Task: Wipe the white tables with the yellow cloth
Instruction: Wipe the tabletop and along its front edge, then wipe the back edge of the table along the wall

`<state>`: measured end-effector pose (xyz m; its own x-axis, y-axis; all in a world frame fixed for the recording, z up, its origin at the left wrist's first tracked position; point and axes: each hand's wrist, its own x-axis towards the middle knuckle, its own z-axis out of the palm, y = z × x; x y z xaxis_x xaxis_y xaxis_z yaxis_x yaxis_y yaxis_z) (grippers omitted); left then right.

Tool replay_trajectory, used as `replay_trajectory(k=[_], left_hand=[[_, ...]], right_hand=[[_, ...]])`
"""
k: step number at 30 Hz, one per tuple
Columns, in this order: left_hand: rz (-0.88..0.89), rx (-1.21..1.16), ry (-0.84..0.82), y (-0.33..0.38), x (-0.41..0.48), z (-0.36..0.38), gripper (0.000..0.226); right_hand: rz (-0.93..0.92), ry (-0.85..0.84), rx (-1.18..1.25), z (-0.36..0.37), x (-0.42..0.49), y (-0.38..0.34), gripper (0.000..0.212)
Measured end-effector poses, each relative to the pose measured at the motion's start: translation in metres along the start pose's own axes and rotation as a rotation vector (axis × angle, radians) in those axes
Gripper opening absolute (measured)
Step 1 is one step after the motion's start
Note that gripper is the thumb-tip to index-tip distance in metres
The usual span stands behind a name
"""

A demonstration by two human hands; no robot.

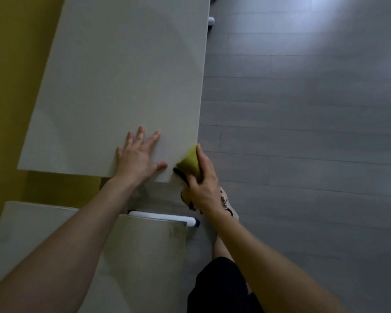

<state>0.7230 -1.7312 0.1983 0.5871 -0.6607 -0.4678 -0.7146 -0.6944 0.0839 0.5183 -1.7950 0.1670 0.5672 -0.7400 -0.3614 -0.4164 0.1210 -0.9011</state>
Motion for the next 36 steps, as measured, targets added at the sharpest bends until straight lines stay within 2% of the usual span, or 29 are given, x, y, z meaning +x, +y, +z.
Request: replay_trajectory(k=[3,5,9,14,16,18,20,21,22,23,25,26,29,31,32,34,35,36], left_hand=[[-0.001,-0.024,-0.018,0.003,0.001,-0.001,0.100],[-0.014,-0.040,-0.043,0.003,0.000,-0.002,0.100],[-0.026,-0.034,-0.062,0.003,0.002,-0.001,0.100],[-0.064,-0.049,-0.102,0.009,0.001,-0.007,0.098],[-0.018,-0.214,-0.156,0.014,0.000,-0.017,0.085],[0.099,-0.569,-0.194,0.026,-0.009,-0.035,0.076],[0.211,-0.910,-0.212,0.037,-0.025,-0.054,0.086],[0.212,-1.023,-0.217,0.043,-0.033,-0.062,0.088],[0.201,-1.097,-0.196,0.045,-0.037,-0.066,0.083],[0.178,-1.124,-0.144,0.046,-0.039,-0.070,0.067],[0.113,-1.066,0.042,0.043,-0.036,-0.079,0.023],[0.079,-1.090,0.104,0.040,-0.036,-0.085,0.008],[-0.089,-1.312,0.202,0.033,-0.040,-0.110,0.016],[-0.115,-1.463,0.159,0.030,-0.044,-0.114,0.016],[-0.115,-1.532,0.120,0.029,-0.045,-0.114,0.030],[-0.171,-1.565,0.132,0.027,-0.042,-0.108,0.059],[-0.212,-1.538,0.166,0.026,-0.038,-0.107,0.064],[-0.247,-1.501,0.203,0.023,-0.034,-0.109,0.057]], right_hand=[[0.118,-0.185,-0.073,-0.032,-0.054,0.029,0.079],[0.151,-0.278,-0.214,-0.062,-0.059,0.045,0.074],[0.164,-0.159,-0.387,-0.120,-0.030,0.035,0.048],[-0.015,-0.242,-0.519,-0.158,0.027,-0.051,0.031],[-0.063,-0.340,-0.582,-0.160,0.044,-0.090,0.031],[-0.096,-0.461,-0.589,-0.159,0.058,-0.127,0.038],[-0.104,-0.558,-0.534,-0.155,0.072,-0.163,0.042],[-0.102,-0.588,-0.472,-0.153,0.077,-0.182,0.041],[-0.090,-0.610,-0.394,-0.150,0.082,-0.201,0.042],[-0.061,-0.631,-0.301,-0.147,0.087,-0.217,0.044],[0.012,-0.679,-0.168,-0.141,0.100,-0.241,0.050],[0.042,-0.705,-0.145,-0.137,0.108,-0.250,0.051],[0.123,-0.758,-0.160,-0.117,0.125,-0.263,0.039],[0.120,-0.729,-0.178,-0.099,0.130,-0.262,0.022],[0.114,-0.715,-0.195,-0.088,0.133,-0.261,0.025],[0.123,-0.740,-0.218,-0.067,0.139,-0.259,0.030],[0.132,-0.767,-0.229,-0.058,0.144,-0.257,0.028],[0.129,-0.795,-0.264,-0.048,0.149,-0.255,0.024]])
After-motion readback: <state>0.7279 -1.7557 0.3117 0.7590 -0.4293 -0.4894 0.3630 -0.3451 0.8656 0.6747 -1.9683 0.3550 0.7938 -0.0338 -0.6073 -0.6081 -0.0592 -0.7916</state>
